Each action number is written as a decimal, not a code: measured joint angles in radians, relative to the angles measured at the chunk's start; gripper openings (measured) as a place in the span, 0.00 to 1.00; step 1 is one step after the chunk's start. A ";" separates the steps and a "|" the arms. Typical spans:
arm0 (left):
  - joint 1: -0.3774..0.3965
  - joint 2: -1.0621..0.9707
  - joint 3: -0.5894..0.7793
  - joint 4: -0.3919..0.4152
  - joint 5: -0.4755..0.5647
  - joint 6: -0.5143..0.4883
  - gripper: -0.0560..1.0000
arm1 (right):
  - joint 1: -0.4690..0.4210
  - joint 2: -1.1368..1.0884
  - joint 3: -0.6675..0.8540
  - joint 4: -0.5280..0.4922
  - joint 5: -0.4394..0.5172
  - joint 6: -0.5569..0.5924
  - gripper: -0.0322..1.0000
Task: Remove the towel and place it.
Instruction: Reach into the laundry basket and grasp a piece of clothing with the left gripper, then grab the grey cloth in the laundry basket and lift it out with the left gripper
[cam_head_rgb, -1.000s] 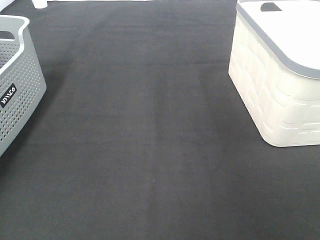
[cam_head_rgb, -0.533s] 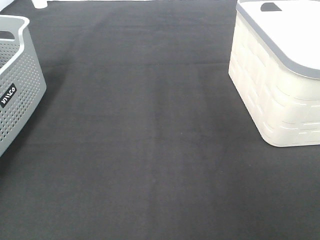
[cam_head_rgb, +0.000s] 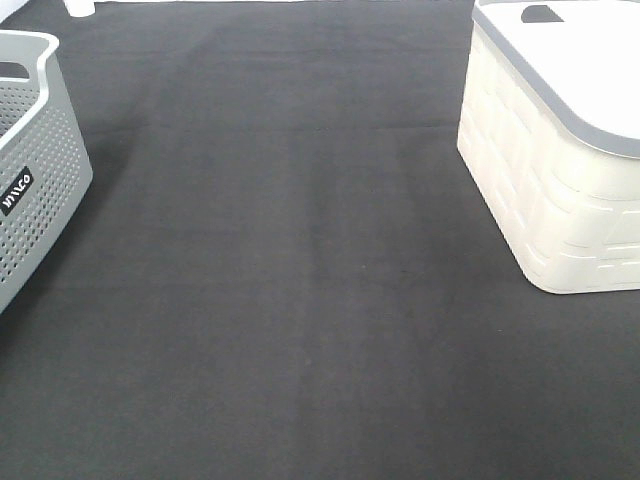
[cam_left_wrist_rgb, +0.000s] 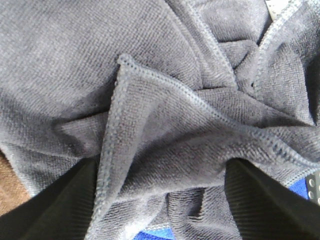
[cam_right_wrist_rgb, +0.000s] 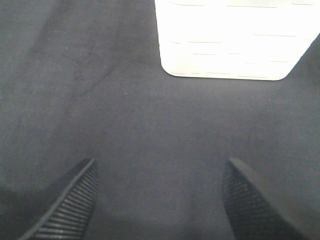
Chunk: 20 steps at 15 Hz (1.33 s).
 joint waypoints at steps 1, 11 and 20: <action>0.000 0.000 0.000 -0.005 0.002 0.000 0.69 | 0.000 0.000 0.000 0.000 0.000 0.000 0.69; 0.059 -0.017 -0.011 -0.102 -0.002 0.014 0.69 | 0.000 0.000 0.000 0.000 0.000 0.000 0.69; 0.063 0.024 -0.011 -0.127 -0.057 0.014 0.66 | 0.000 0.000 0.000 0.000 0.000 0.000 0.69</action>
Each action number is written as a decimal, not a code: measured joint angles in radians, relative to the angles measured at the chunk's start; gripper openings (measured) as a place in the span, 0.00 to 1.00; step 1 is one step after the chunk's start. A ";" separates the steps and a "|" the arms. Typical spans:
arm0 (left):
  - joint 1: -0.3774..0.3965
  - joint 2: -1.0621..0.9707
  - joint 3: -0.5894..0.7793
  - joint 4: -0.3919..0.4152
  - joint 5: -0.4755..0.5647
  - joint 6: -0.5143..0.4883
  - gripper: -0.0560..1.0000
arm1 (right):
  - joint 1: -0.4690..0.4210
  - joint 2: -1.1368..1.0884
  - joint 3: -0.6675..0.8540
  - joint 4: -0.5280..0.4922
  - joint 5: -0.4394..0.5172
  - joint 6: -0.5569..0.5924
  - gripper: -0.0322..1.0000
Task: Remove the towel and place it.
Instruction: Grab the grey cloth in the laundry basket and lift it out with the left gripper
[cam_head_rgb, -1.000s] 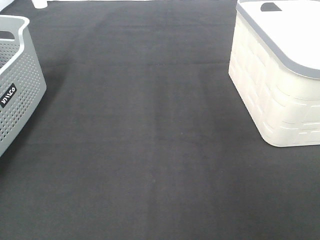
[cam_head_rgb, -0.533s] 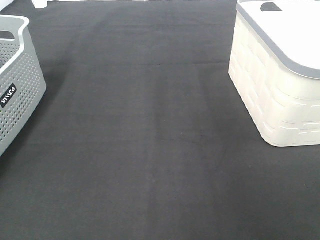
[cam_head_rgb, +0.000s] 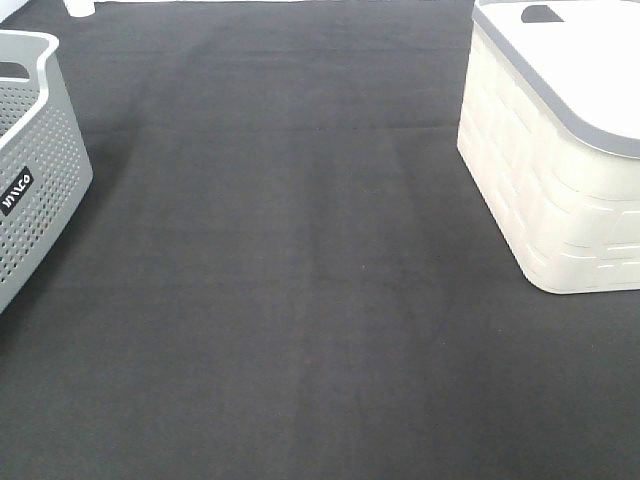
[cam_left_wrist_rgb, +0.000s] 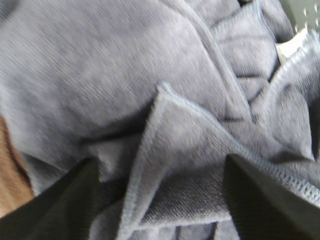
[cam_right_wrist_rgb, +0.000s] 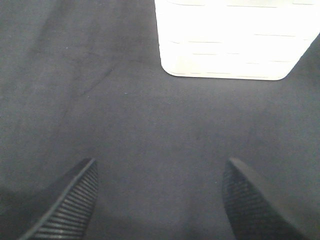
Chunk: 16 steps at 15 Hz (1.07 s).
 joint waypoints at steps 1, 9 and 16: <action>0.000 0.000 0.000 0.000 -0.004 0.000 0.61 | 0.000 0.000 0.000 0.000 0.000 0.000 0.69; -0.008 0.027 0.000 0.024 -0.004 0.000 0.54 | 0.000 0.000 0.000 0.000 0.000 0.000 0.69; -0.023 0.034 0.000 0.029 -0.028 0.027 0.22 | 0.000 0.000 0.000 0.000 0.000 0.000 0.69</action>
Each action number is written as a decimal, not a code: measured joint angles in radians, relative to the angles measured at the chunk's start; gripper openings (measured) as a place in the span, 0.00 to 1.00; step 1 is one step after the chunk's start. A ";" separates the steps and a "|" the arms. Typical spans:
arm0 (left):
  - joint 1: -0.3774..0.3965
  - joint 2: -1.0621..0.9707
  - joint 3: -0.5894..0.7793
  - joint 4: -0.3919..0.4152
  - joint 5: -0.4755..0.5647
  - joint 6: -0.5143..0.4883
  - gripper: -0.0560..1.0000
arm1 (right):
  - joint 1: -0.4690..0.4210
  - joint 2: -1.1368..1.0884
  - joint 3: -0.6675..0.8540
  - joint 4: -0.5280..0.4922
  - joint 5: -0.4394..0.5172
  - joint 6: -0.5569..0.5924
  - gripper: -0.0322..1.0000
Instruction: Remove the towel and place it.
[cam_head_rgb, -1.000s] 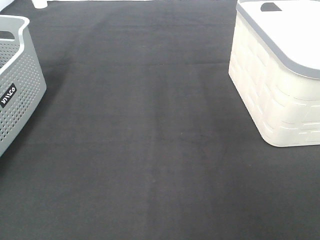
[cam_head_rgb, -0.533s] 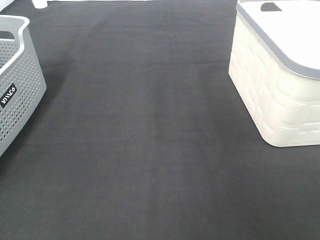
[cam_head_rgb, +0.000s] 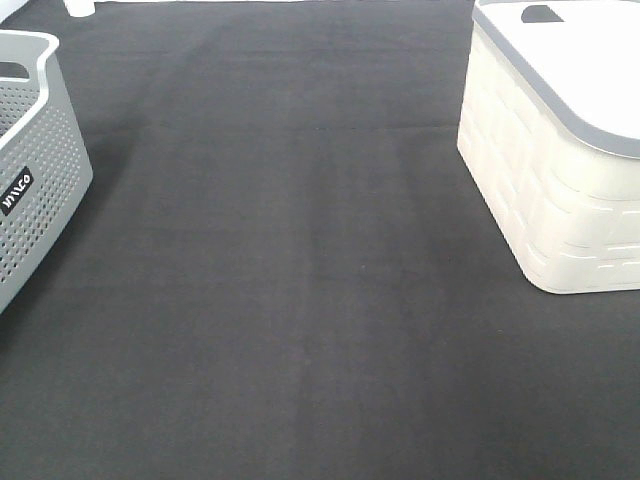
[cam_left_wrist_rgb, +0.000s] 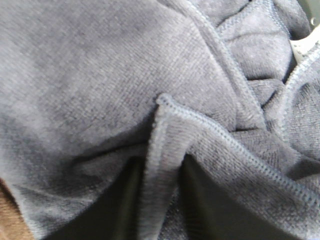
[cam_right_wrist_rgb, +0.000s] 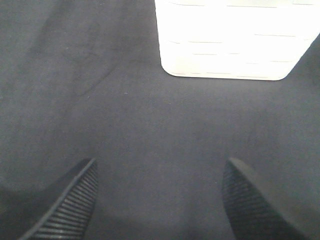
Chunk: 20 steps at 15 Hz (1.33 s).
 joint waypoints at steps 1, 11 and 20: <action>0.000 -0.003 0.000 0.005 0.000 0.005 0.14 | 0.000 0.000 0.000 0.000 0.000 0.000 0.69; 0.000 -0.239 -0.053 0.007 0.195 0.060 0.05 | 0.000 0.000 0.000 0.000 0.000 0.000 0.69; 0.000 -0.619 -0.054 -0.175 0.203 0.087 0.05 | 0.000 0.000 0.000 0.000 0.000 0.000 0.69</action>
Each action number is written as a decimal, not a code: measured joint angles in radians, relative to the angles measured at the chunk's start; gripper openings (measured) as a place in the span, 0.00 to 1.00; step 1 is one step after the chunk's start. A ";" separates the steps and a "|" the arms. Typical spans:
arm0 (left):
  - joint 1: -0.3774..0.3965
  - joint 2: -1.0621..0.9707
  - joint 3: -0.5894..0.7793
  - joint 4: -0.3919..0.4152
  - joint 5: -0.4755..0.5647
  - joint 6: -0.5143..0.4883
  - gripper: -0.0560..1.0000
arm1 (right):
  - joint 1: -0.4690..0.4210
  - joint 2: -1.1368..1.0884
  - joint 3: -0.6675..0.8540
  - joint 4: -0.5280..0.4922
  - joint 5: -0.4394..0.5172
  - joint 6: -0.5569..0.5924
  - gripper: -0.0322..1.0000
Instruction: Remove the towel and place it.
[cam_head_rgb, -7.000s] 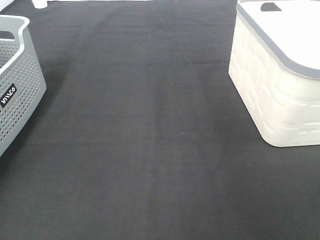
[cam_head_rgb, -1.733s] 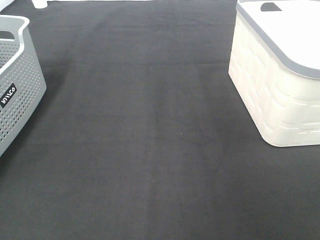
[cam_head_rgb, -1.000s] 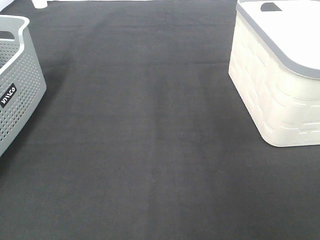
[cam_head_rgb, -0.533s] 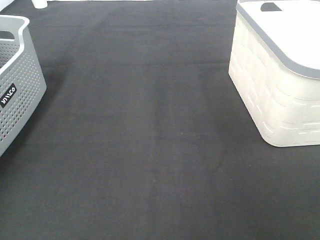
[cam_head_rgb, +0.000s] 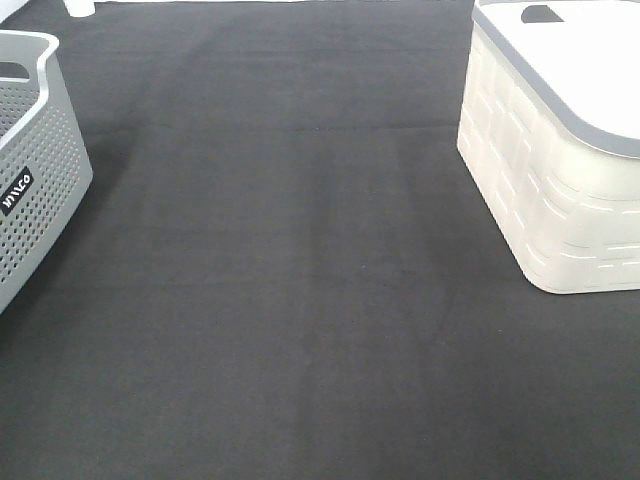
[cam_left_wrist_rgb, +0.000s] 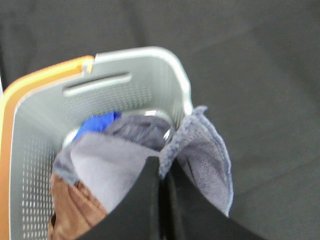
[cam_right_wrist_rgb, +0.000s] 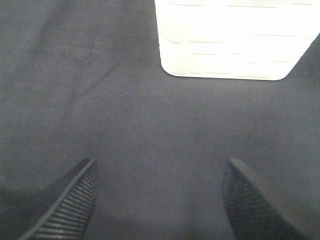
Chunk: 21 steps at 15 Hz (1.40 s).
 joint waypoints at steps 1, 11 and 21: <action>0.000 -0.029 0.000 -0.024 0.000 0.011 0.05 | 0.000 0.000 0.000 0.000 0.000 0.000 0.69; -0.047 -0.143 -0.204 -0.235 0.005 0.071 0.05 | 0.000 0.000 -0.016 0.049 -0.059 0.000 0.69; -0.585 0.088 -0.566 0.055 0.009 -0.144 0.05 | 0.000 0.222 -0.023 0.308 -0.334 -0.187 0.69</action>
